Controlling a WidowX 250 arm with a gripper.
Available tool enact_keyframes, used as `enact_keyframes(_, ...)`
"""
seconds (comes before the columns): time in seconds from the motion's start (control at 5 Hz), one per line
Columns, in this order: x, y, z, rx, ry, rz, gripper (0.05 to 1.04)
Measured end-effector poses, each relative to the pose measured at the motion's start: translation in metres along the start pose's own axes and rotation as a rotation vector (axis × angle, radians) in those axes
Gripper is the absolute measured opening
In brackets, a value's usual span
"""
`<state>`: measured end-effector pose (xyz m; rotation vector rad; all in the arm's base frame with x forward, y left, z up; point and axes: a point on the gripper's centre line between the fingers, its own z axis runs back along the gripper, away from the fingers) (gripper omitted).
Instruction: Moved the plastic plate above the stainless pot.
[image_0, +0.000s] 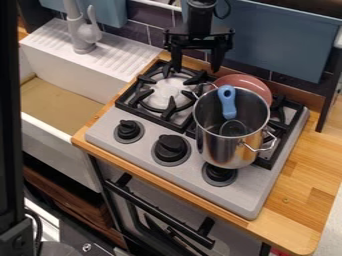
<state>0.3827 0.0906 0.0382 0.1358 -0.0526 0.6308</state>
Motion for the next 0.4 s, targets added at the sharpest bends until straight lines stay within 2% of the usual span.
enact_keyframes(0.2, 0.007, 0.011, 0.002, 0.000, -0.010, -0.026, 0.996)
enact_keyframes(0.4, 0.016, 0.023, 0.013, -0.054, -0.033, -0.055, 0.996)
